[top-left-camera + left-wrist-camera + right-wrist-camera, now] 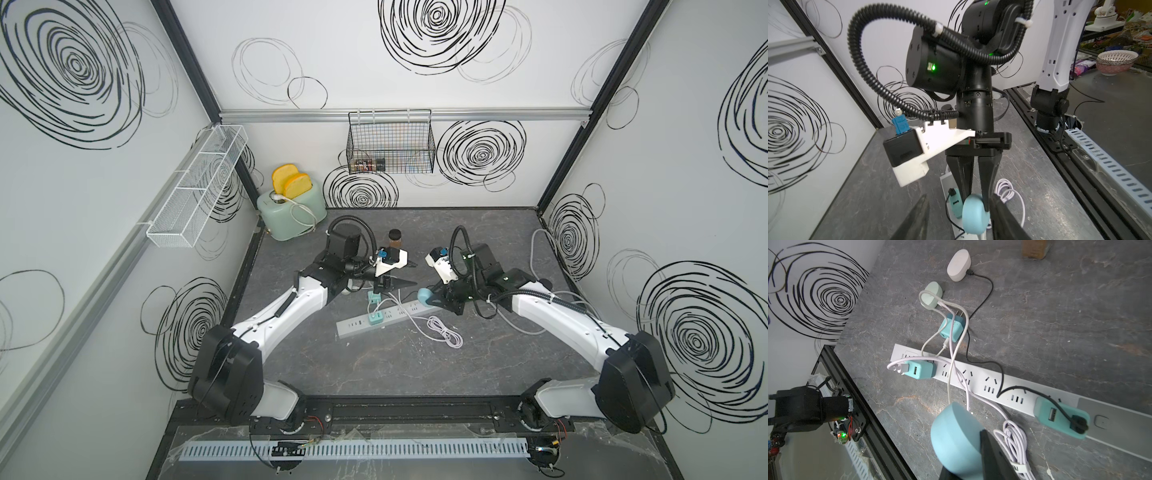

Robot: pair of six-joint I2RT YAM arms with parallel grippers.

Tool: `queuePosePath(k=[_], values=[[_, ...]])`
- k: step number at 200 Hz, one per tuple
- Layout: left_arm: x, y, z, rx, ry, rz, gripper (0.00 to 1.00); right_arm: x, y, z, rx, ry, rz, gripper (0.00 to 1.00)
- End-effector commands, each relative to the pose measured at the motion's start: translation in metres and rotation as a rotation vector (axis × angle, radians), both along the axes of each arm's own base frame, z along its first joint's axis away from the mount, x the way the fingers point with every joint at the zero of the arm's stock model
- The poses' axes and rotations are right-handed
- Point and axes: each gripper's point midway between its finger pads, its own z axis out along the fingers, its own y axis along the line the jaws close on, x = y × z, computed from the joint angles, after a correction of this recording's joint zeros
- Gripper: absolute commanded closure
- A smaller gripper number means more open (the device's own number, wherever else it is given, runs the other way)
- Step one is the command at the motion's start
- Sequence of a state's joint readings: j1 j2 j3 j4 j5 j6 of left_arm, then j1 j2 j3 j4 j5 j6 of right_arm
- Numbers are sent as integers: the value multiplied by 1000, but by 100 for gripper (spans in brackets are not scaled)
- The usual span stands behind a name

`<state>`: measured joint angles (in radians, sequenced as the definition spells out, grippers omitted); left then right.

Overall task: Charge the bluetooth headset
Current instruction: Insert the charging cable into the bluetooth headset.

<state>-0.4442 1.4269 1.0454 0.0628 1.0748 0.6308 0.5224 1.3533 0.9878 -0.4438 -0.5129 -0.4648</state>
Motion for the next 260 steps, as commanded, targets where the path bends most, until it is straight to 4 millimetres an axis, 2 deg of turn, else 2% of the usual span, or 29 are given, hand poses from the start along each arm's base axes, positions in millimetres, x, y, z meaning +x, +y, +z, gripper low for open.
queuePosePath(k=[1,55,91,126,174,260], values=[[-6,-1,4,-23,-42,-34,47,3,-4,26,71,-41,-6,100],[-2,1,-27,41,-26,7,44,0,-17,56,183,-99,-25,100],[6,-3,-40,57,-9,27,44,-5,-16,63,212,-99,-12,100],[7,-9,-51,84,14,18,51,-6,-15,68,227,-111,-3,100],[9,-16,-61,115,48,4,57,-7,-14,72,242,-121,5,100],[10,-25,-64,123,73,-16,69,-12,-12,77,274,-135,24,100]])
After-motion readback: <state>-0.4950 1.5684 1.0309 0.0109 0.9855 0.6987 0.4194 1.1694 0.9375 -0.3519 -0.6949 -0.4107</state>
